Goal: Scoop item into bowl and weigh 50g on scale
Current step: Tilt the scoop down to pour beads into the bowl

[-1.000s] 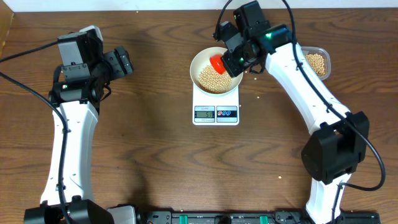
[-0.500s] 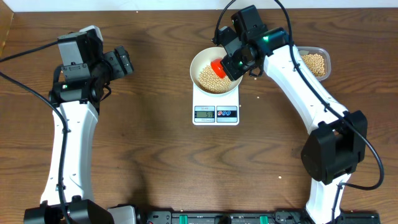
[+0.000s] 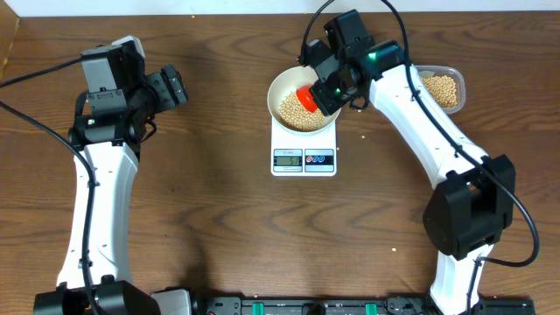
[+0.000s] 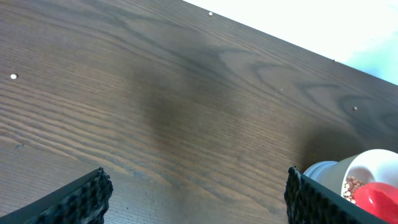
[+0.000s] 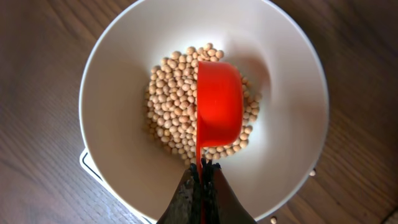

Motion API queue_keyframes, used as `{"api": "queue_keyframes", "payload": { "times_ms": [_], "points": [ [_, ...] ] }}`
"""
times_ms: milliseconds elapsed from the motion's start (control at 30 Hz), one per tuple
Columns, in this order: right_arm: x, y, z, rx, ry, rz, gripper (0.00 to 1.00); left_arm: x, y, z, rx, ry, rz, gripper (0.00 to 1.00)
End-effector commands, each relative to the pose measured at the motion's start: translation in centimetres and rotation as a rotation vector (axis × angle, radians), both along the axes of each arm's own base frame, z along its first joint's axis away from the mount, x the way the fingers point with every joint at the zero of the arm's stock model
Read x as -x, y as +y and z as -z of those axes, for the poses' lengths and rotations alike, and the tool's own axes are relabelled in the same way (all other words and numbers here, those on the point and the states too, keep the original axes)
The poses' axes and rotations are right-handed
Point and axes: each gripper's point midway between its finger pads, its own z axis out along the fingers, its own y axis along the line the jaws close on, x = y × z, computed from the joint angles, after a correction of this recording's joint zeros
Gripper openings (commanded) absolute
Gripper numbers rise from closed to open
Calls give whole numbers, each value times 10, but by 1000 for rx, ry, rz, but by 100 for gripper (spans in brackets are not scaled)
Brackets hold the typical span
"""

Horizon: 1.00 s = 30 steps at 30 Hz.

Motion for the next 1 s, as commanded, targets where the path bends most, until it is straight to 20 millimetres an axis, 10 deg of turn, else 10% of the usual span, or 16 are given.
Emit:
{"api": "queue_keyframes", "payload": {
  "times_ms": [0,967],
  "points": [
    [4,7,7,14,5,-31,1,-1,3,-4,-18,-8,0,91],
    [8,22,12,-9,20,-42,1,-1,3,-4,-18,-7,0,91]
  ]
}}
